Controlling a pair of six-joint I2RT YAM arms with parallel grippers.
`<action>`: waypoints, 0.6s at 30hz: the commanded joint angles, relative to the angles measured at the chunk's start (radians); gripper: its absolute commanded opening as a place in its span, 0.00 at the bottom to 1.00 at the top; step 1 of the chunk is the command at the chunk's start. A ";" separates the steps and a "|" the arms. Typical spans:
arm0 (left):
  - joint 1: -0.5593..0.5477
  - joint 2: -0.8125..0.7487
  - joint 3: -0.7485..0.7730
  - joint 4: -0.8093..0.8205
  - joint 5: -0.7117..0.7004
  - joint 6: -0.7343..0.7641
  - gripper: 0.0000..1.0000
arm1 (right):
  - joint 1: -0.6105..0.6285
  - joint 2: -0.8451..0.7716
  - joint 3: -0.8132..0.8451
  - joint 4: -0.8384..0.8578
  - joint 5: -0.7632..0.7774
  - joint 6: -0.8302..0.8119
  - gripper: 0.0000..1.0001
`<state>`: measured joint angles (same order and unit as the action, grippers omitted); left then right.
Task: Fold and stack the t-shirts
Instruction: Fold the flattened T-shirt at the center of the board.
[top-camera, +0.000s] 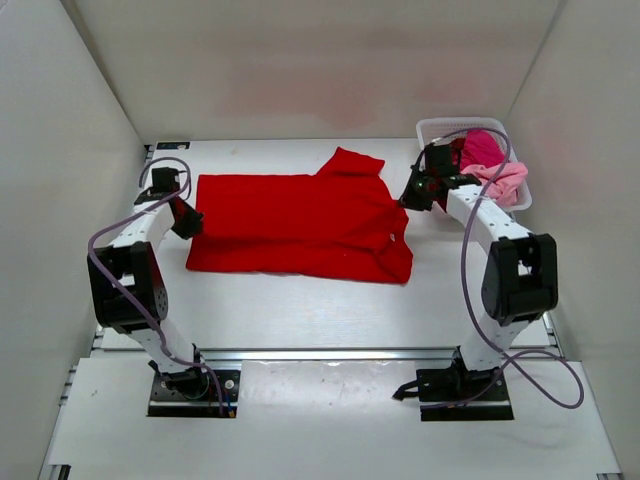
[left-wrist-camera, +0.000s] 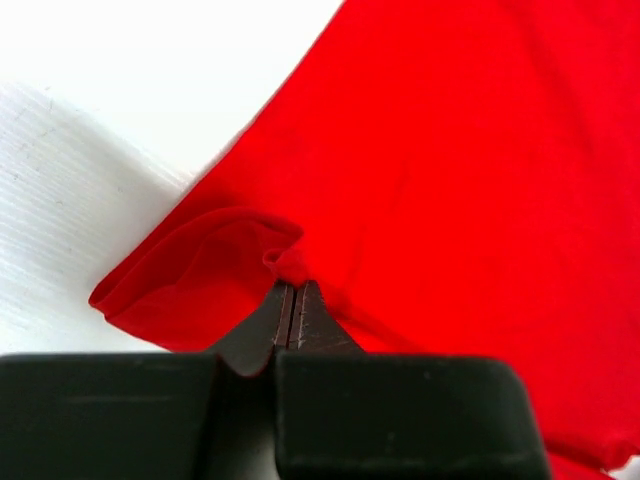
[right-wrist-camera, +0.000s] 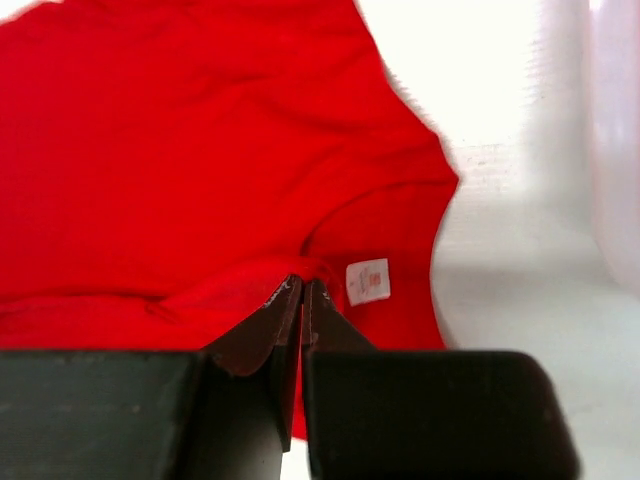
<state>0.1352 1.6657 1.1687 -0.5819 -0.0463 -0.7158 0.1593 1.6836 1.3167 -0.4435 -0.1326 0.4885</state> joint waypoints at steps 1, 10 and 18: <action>0.006 0.002 0.002 0.028 -0.027 -0.014 0.00 | 0.013 0.062 0.081 0.048 0.042 -0.042 0.00; 0.046 0.031 0.043 0.056 -0.029 0.000 0.14 | 0.010 0.234 0.256 -0.030 0.065 -0.068 0.01; 0.024 -0.138 -0.015 0.047 -0.095 0.058 0.99 | 0.005 0.110 0.211 -0.057 0.051 -0.070 0.51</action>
<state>0.1772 1.6360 1.1584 -0.5426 -0.0982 -0.6876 0.1688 1.9041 1.5307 -0.4946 -0.0898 0.4309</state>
